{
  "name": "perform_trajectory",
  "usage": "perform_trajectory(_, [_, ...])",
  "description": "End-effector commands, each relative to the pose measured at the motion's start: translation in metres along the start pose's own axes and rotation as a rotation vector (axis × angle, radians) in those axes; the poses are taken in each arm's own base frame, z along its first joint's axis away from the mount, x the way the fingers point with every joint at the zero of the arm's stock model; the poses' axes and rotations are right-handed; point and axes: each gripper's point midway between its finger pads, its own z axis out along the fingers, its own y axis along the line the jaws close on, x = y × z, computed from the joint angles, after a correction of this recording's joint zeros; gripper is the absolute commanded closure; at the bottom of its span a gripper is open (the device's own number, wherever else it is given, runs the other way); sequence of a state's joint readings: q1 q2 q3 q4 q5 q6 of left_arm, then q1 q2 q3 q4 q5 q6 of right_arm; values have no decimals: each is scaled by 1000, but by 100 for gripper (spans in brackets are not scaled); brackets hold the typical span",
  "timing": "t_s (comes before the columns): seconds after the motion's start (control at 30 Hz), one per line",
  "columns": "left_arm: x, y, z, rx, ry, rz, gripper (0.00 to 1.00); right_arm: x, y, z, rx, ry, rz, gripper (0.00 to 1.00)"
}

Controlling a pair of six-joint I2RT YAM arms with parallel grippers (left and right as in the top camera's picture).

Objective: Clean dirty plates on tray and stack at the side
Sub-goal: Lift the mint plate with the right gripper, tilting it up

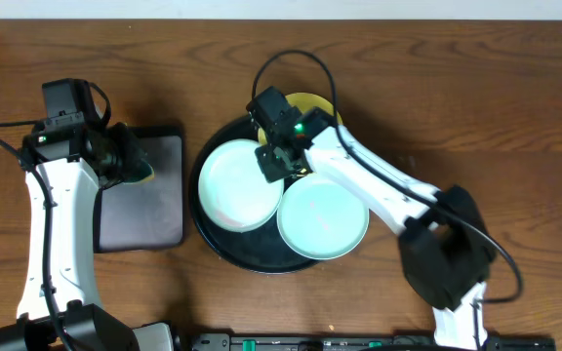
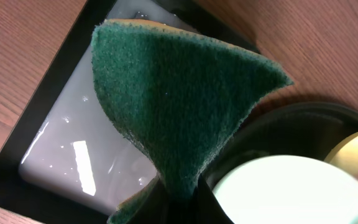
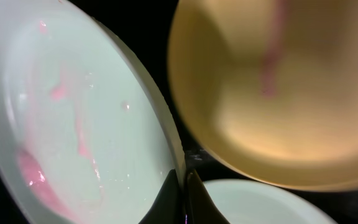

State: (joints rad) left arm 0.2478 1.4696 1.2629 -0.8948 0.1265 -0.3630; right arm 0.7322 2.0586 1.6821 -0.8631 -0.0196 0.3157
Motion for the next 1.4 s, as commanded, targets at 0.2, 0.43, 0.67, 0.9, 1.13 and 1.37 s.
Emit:
perform_trajectory(0.2, [-9, 5, -6, -31, -37, -8, 92, -37, -23, -93, 394, -307, -123, 99])
perform_trajectory(0.43, [-9, 5, -6, -31, -37, -8, 92, -37, -6, -145, 725, -490, -234, 99])
perform_trajectory(0.67, [-9, 5, -6, -31, -37, -8, 92, -29, 24, -178, 885, -621, -295, 99])
perform_trajectory(0.9, [-8, 5, -6, -32, -36, -8, 92, -21, 40, -213, 1037, -743, -309, 99])
perform_trajectory(1.13, [-8, 6, -6, -33, -34, -8, 93, -18, 47, -214, 1022, -764, -305, 99])
perform_trajectory(1.37, [-8, 6, -6, -33, -33, -8, 92, -15, 41, -155, 715, -564, -267, 99])
